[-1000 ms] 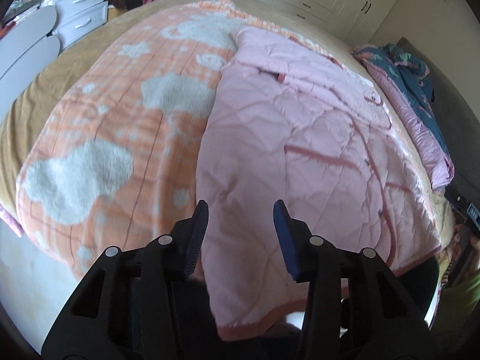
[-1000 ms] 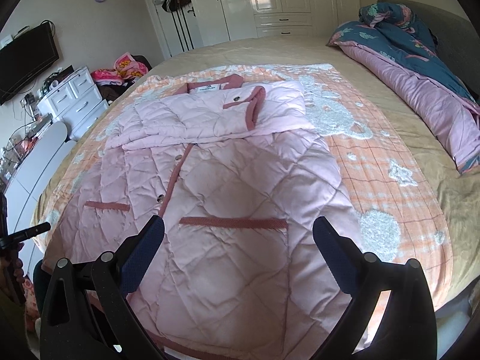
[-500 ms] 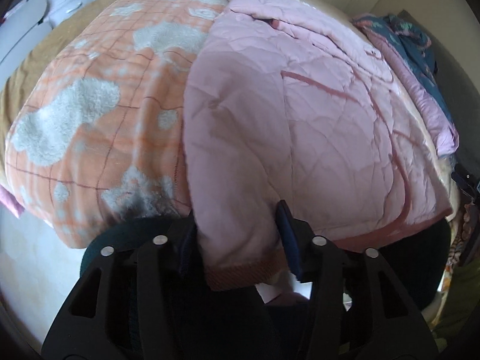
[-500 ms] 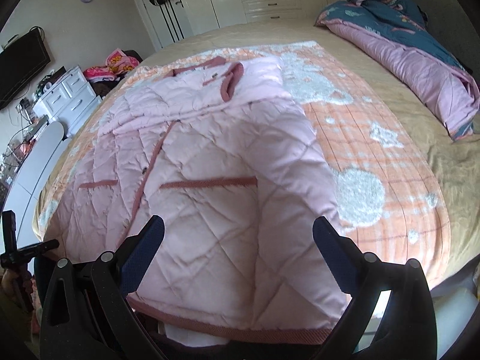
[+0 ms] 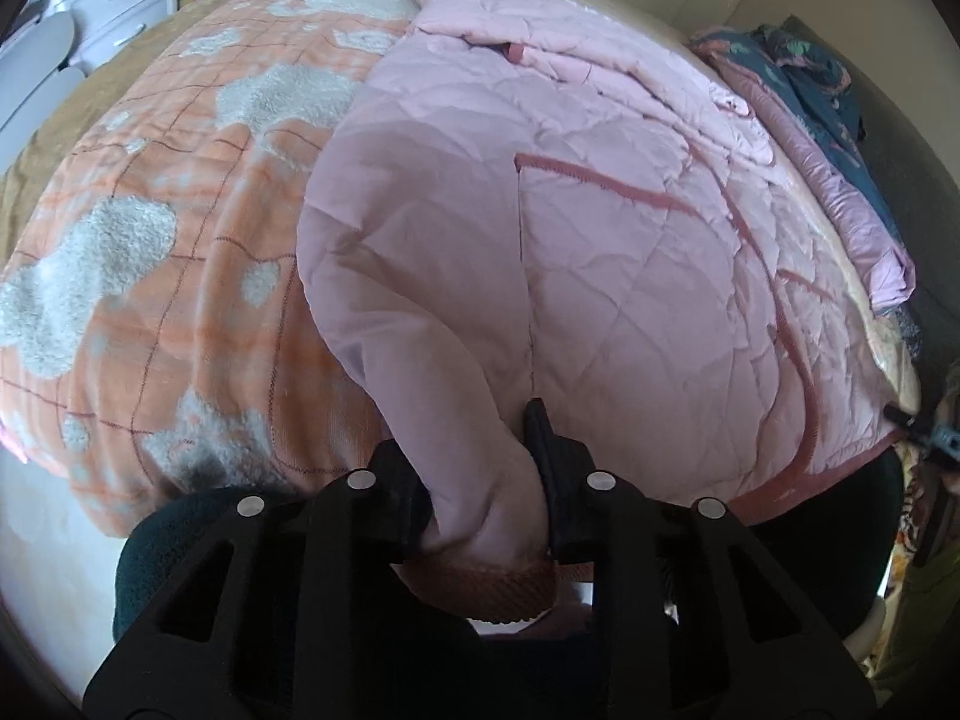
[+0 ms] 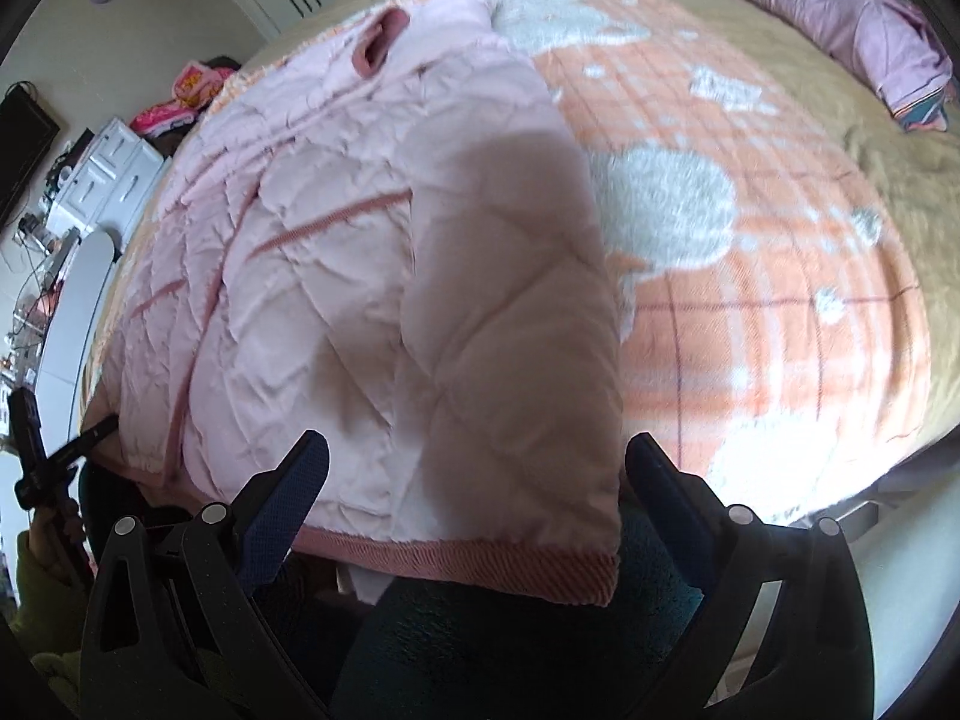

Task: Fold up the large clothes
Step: 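Grasp the hem with the right tool while the left tool lifts its hem corner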

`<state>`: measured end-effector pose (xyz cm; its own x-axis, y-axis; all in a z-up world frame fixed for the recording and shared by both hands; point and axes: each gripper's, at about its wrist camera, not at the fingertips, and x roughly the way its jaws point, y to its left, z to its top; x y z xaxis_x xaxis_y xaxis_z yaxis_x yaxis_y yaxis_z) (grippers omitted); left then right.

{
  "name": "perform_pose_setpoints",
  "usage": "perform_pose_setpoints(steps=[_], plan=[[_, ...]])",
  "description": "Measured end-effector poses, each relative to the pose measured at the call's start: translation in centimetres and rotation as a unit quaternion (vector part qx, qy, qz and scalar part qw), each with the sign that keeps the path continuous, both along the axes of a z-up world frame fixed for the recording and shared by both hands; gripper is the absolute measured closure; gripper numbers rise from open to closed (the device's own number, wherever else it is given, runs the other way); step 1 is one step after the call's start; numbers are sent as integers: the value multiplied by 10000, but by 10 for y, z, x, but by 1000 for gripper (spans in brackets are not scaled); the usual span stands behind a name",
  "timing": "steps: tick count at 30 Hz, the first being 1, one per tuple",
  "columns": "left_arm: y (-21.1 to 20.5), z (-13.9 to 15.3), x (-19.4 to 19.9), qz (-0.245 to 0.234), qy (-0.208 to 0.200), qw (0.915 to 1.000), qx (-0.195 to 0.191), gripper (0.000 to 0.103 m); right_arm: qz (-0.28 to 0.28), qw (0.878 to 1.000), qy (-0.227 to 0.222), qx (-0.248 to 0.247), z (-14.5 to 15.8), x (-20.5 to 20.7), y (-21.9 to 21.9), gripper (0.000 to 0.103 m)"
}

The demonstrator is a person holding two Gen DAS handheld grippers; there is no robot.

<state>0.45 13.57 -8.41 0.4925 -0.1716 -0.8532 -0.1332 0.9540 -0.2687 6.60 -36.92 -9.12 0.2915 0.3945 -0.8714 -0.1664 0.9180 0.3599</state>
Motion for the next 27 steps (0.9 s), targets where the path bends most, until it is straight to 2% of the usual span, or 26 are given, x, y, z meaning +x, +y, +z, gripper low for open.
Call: perform_pose_setpoints(steps=[3,4,5,6,8,9,11,17,27], plan=[[0,4,-2,-27,-91,10000,6,85,66,9998,158,65,-9,1,5,5],[0,7,-3,-29,-151,9999,0,86,66,9999,94,110,-8,1,6,12],[-1,10,-4,-30,-196,9998,-17,87,52,9997,58,236,-7,0,5,24],[-1,14,-5,-42,-258,9997,-34,88,11,9994,7,346,-6,0,4,28],[-1,21,-6,-68,-362,9993,-38,89,43,9989,-145,434,-2,-3,3,51],[-1,25,-7,-83,-435,9990,-53,90,61,9987,-229,449,1,-4,2,56],[-2,33,-6,-101,-540,9985,-75,90,64,9973,-500,530,12,-7,1,77],[-3,58,2,-193,-887,9959,-61,91,177,9877,-1395,682,56,-9,6,84],[2,92,20,-109,-1351,9907,-115,92,160,9690,-2259,988,112,3,7,86]])
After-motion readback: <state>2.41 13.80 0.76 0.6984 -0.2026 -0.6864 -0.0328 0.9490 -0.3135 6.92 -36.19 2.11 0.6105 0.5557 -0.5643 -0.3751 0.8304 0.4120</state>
